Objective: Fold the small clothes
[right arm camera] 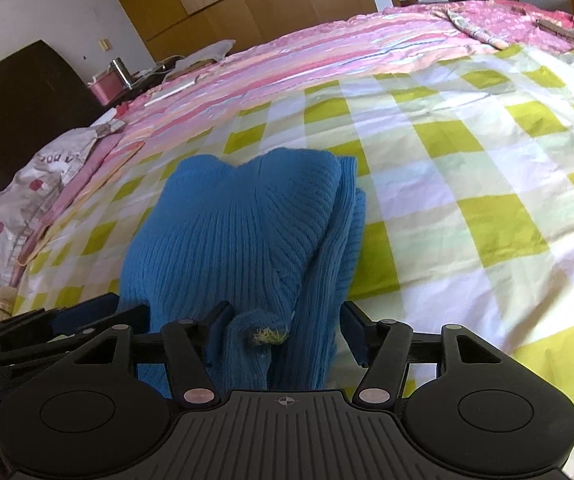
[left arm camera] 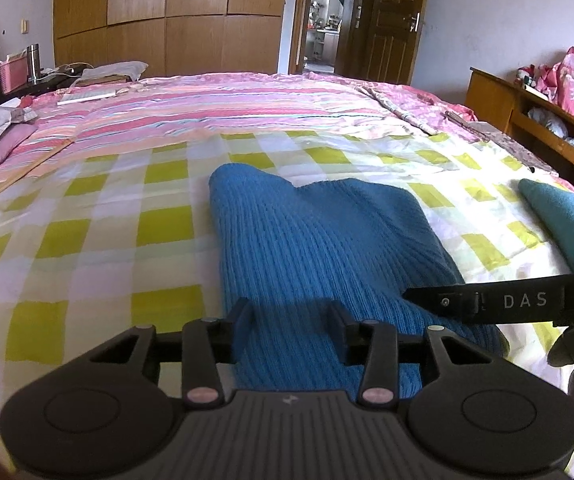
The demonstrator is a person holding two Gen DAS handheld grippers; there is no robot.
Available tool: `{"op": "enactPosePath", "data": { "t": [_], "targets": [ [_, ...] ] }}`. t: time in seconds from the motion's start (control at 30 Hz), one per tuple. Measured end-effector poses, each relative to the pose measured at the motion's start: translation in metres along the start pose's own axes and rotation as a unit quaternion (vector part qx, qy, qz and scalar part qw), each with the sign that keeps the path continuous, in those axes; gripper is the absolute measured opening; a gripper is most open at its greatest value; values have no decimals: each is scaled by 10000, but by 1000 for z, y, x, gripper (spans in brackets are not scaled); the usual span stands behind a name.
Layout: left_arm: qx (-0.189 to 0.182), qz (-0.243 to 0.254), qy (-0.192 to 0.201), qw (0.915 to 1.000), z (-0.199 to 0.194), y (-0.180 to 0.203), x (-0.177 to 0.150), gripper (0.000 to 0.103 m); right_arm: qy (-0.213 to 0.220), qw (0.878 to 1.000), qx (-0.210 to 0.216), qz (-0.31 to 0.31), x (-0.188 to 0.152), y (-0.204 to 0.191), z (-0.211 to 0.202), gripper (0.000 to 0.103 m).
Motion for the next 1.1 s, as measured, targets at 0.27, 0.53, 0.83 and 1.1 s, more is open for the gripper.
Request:
{"op": "enactPosePath", "data": {
  "t": [0.27, 0.53, 0.83, 1.1],
  "targets": [
    [8, 74, -33, 10000, -2, 3, -7, 46, -174, 9998, -17, -99, -12, -3, 3, 57],
    [22, 116, -58, 9999, -2, 4, -11, 47, -158, 9996, -65, -221, -14, -4, 4, 57],
    [71, 232, -99, 9997, -2, 7, -22, 47, -110, 9992, -140, -368, -21, -6, 3, 56],
    [-75, 24, -19, 10000, -15, -6, -9, 47, -39, 9998, 98, -184, -3, -5, -13, 58]
  ]
}}
Point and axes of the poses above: each gripper's, at about its wrist camera, not at the fingertips, and z roughly the way its jaws point, y to its right, x to its top, the point moved 4 cm from there along z, roughly the way its jaws point, and after that the axes turned 9 degrees about z, right-handed, at the moved point
